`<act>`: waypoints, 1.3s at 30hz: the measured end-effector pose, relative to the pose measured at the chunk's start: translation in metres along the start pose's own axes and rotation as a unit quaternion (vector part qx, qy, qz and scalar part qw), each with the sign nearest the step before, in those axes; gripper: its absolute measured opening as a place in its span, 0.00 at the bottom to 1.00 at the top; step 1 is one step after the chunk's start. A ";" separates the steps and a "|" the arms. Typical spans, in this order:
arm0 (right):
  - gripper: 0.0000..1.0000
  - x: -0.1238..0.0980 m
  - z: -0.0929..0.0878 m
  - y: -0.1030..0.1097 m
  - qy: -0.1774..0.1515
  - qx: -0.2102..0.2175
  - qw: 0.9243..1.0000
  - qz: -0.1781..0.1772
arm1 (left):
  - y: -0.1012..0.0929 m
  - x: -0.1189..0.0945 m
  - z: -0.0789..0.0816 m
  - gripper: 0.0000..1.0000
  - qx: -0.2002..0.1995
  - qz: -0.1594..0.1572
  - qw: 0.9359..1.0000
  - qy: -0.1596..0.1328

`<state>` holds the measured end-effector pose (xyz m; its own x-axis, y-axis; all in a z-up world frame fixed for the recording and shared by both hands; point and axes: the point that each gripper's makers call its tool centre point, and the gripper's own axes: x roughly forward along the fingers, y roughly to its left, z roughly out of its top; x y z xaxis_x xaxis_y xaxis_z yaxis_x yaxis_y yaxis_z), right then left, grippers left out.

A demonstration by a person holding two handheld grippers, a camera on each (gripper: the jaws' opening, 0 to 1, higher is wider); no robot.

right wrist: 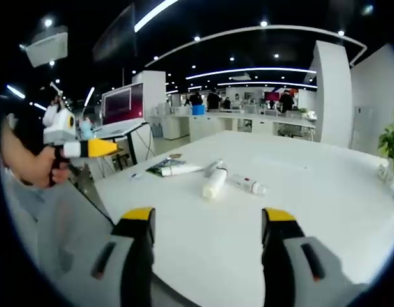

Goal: Arrange the skincare products in the storage area until every visible bottle or jar stands upright without overlapping.

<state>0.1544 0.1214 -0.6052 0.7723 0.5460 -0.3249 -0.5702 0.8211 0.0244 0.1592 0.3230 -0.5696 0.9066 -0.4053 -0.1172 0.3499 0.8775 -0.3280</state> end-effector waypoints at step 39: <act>0.71 0.014 -0.056 -0.008 0.145 -0.013 0.989 -0.032 | -0.007 -0.001 -0.007 0.71 -0.061 -0.055 0.996 0.035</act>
<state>0.1542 0.1133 -0.6634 0.6959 0.4189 -0.5833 -0.5331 0.8456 -0.0288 0.1542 0.3151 -0.5737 0.8444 -0.5175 -0.1383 0.4103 0.7908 -0.4542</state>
